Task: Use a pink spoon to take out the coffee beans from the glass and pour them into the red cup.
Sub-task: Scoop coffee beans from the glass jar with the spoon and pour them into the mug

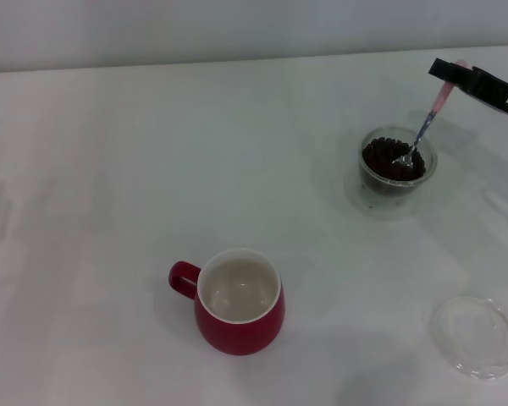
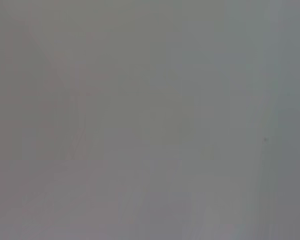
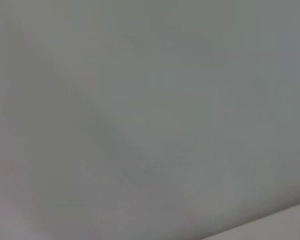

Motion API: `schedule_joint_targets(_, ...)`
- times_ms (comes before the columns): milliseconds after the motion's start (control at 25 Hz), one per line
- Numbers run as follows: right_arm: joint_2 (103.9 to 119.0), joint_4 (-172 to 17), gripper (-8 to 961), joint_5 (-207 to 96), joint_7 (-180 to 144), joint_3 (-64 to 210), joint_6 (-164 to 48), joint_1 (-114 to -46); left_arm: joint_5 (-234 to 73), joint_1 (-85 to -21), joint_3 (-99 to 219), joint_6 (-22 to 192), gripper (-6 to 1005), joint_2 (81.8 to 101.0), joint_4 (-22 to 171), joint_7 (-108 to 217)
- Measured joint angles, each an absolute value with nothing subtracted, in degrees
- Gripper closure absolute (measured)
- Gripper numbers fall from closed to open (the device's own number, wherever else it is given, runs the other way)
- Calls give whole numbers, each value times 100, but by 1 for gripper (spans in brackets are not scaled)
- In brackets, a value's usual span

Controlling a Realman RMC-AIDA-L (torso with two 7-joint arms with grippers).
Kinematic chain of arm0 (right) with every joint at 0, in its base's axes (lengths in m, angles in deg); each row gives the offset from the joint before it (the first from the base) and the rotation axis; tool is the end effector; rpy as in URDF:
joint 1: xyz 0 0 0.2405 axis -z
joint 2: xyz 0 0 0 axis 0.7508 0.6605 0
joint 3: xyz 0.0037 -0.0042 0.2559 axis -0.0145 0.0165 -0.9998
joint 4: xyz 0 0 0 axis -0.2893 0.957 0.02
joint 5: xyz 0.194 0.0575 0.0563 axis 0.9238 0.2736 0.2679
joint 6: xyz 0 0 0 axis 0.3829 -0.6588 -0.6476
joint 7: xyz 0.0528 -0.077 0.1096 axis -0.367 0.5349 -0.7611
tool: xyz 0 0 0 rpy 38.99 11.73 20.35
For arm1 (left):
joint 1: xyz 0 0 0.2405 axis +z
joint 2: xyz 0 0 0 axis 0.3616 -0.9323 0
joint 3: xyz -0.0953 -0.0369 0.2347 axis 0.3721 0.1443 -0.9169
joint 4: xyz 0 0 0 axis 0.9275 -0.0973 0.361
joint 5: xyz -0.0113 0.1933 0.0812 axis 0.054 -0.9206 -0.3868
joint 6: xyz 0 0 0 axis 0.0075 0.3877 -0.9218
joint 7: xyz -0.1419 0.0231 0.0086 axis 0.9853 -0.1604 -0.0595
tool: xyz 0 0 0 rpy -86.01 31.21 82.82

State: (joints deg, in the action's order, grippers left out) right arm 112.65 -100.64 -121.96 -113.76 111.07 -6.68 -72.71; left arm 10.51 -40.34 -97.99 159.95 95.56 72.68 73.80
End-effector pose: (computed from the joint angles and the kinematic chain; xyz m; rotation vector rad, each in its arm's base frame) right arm 0.3444 0.3610 0.0502 -1.7858 1.3716 0.9763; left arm -0.3515 0.2766 0.0093 -1.4930 -0.5772 -0.8721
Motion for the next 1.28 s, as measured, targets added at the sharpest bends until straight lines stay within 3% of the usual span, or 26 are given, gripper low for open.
schedule_joint_targets(1280, 11315, -10071, 800, -11894, -12704, 11074, -1091, -7122, 1051, -4001, -9794, 16197, 333, 9555, 7319, 7345)
